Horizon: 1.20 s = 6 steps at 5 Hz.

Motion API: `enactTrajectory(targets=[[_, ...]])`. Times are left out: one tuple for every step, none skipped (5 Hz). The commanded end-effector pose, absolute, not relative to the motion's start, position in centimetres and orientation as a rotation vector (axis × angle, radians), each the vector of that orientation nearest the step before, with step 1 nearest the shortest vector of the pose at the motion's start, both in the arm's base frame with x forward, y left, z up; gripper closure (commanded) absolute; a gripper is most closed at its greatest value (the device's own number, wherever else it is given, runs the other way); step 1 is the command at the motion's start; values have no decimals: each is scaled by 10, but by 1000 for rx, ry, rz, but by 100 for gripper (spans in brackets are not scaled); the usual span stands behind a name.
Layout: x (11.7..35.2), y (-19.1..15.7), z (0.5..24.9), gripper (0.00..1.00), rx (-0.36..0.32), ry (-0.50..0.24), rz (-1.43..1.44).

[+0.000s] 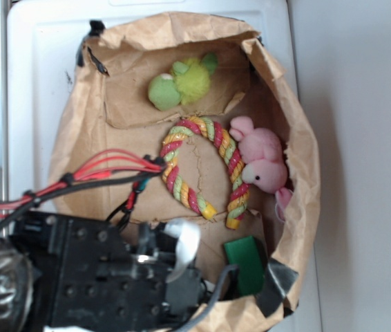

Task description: Grab the blue block.

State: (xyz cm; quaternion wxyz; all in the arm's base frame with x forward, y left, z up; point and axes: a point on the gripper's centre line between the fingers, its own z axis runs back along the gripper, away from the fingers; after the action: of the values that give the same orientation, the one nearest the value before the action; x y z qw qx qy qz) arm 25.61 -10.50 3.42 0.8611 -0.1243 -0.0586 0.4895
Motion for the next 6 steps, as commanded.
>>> enactTrajectory(targets=[[217, -110, 36, 0, -295, -154, 966], [220, -109, 36, 0, -301, -144, 968], [222, -109, 38, 0, -299, -135, 969], [228, -110, 40, 0, -294, -133, 981], [234, -112, 41, 0, -264, -132, 1001], [231, -114, 37, 0, -233, -126, 1007]])
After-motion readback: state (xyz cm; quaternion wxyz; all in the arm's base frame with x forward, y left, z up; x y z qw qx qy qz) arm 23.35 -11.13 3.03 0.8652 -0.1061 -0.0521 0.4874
